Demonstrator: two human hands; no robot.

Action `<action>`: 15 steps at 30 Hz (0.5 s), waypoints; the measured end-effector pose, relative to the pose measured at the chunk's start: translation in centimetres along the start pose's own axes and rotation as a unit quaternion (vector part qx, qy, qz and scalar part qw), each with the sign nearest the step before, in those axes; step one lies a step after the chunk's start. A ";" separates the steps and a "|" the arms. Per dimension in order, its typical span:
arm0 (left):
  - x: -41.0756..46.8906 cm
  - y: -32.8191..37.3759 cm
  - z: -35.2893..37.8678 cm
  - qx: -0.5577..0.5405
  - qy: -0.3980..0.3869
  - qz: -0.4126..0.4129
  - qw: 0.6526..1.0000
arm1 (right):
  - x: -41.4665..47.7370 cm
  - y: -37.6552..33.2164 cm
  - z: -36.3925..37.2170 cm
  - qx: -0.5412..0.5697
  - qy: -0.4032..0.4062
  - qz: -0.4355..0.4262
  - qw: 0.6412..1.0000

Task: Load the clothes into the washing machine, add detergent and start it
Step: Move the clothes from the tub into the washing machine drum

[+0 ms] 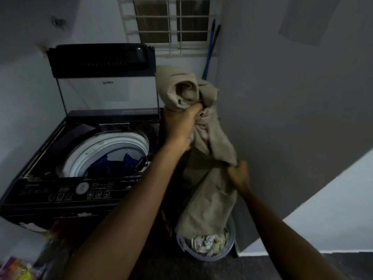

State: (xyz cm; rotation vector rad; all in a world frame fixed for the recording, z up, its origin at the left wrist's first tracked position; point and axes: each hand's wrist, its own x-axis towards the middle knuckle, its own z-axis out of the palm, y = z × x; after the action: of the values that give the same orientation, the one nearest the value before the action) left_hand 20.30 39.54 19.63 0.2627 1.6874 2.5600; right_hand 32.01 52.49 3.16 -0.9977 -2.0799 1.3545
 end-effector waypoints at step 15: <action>-2.4 -7.9 -7.2 0.215 -0.325 -0.087 0.917 | 0.9 -17.0 -3.0 -0.086 -0.247 -0.155 0.953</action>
State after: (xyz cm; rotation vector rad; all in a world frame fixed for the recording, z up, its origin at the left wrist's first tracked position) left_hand 21.07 35.78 9.38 0.8325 1.8347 1.6620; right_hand 28.08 50.63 19.89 -0.3804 -2.6233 1.3711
